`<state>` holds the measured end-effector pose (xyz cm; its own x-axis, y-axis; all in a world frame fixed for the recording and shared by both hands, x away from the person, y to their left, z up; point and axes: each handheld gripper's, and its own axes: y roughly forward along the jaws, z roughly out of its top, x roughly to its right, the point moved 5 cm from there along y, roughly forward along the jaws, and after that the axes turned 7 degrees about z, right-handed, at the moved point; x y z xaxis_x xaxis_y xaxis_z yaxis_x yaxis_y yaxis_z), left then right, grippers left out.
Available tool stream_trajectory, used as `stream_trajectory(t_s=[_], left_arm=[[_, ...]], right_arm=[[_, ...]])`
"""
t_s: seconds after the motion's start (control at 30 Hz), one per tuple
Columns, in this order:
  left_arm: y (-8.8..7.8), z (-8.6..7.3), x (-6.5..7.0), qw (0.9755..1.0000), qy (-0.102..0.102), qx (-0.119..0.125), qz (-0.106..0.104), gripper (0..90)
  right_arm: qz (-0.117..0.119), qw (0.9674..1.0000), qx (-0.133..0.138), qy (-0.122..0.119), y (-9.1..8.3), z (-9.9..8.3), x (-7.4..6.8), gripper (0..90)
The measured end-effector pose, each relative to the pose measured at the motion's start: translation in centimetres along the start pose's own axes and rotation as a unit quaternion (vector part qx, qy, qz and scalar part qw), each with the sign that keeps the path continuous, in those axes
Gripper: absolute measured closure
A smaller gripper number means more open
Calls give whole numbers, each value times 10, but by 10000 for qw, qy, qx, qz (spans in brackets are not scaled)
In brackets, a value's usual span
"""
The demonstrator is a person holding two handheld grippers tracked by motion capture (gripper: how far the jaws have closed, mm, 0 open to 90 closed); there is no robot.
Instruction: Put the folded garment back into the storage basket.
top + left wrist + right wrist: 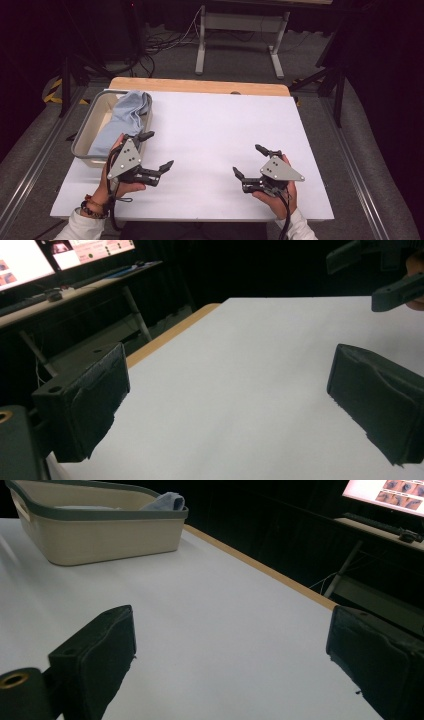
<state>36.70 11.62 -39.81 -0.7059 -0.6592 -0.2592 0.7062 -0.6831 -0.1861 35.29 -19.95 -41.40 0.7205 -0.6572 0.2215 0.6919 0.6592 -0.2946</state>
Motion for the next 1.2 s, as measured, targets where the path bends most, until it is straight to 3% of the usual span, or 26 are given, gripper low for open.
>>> stream_trajectory(t_s=[0.17, 0.3, 0.37, 0.43, 0.53, 0.67, 0.73, 0.9, 1.07, 1.2], left_arm=[[6, -4, 13, 9999, 74, -69, -136, 44], [9, -9, 19, 9995, 183, -152, -192, 44], [10, -12, 21, 9996, 110, -160, -222, 46], [10, -15, 22, 9992, 287, -200, -168, 47], [8, -17, 20, 9997, 120, -131, -194, 51], [7, -24, 19, 9996, 153, -179, -170, 53], [6, -28, 20, 9995, 19, -178, -247, 54], [2, -39, 25, 9991, 167, -311, -239, 55], [-5, -46, 27, 9990, 148, -343, -226, 54], [-12, -57, 25, 9988, 5, -446, -185, 56]], right_arm=[[-149, 9996, -41, -248, 2, -1, -4, 67], [-130, 9996, -79, -246, 3, -3, -5, 67], [-141, 9996, -87, -248, 2, -4, -6, 67], [-141, 9996, -76, -226, 2, -4, -6, 67], [-137, 9996, -104, -228, 1, -7, -6, 66], [-97, 9996, -144, -241, 1, -11, -8, 66], [-72, 9996, -152, -232, -1, -13, -8, 66], [-91, 9995, -204, -227, -5, -20, -9, 66], [-47, 9994, -220, -251, -7, -24, -12, 67], [-24, 9994, -253, -225, -9, -28, -13, 67]])
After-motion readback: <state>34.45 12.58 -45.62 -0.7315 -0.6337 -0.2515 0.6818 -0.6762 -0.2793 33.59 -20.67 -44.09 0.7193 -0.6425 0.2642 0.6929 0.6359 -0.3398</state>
